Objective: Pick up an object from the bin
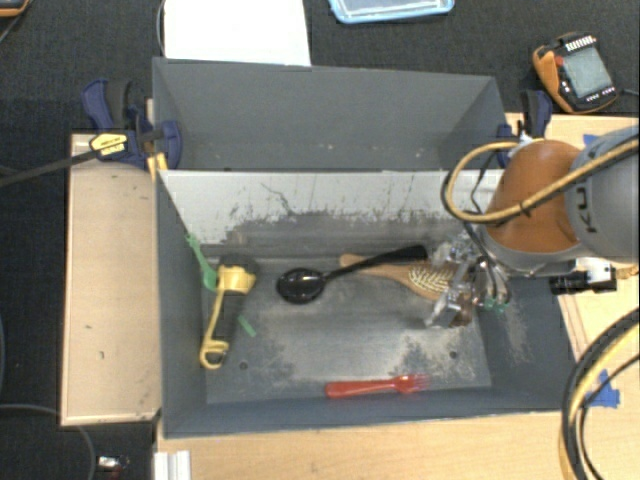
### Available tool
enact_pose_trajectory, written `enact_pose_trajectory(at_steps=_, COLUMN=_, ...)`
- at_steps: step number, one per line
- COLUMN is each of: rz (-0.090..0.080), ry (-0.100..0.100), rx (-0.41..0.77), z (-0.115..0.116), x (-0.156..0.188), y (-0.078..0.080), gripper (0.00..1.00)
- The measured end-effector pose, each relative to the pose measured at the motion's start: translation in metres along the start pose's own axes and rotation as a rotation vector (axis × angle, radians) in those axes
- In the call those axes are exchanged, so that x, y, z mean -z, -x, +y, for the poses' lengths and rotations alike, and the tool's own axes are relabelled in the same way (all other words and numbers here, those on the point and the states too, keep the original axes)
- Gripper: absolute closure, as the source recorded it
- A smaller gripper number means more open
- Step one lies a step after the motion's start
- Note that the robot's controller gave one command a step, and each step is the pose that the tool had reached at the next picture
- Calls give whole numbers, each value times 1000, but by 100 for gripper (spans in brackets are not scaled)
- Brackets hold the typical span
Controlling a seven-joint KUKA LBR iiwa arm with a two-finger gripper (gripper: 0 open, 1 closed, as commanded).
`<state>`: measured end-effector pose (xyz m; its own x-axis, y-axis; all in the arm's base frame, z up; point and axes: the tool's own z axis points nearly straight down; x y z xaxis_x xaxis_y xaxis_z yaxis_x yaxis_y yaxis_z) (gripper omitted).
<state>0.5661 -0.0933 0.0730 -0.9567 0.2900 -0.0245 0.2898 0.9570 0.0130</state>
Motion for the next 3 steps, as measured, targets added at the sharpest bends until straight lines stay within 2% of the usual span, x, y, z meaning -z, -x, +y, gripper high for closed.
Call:
enact_pose_trajectory(at_steps=1, rz=9, ry=-2, rx=-23, z=1, x=58, y=-9, gripper=0)
enact_pose_trajectory(at_steps=2, rz=-8, ry=1, rx=-94, z=-20, x=67, y=0, gripper=0)
enact_pose_trajectory(at_steps=3, rz=5, ry=0, rx=-199, z=-40, x=34, y=-26, gripper=0)
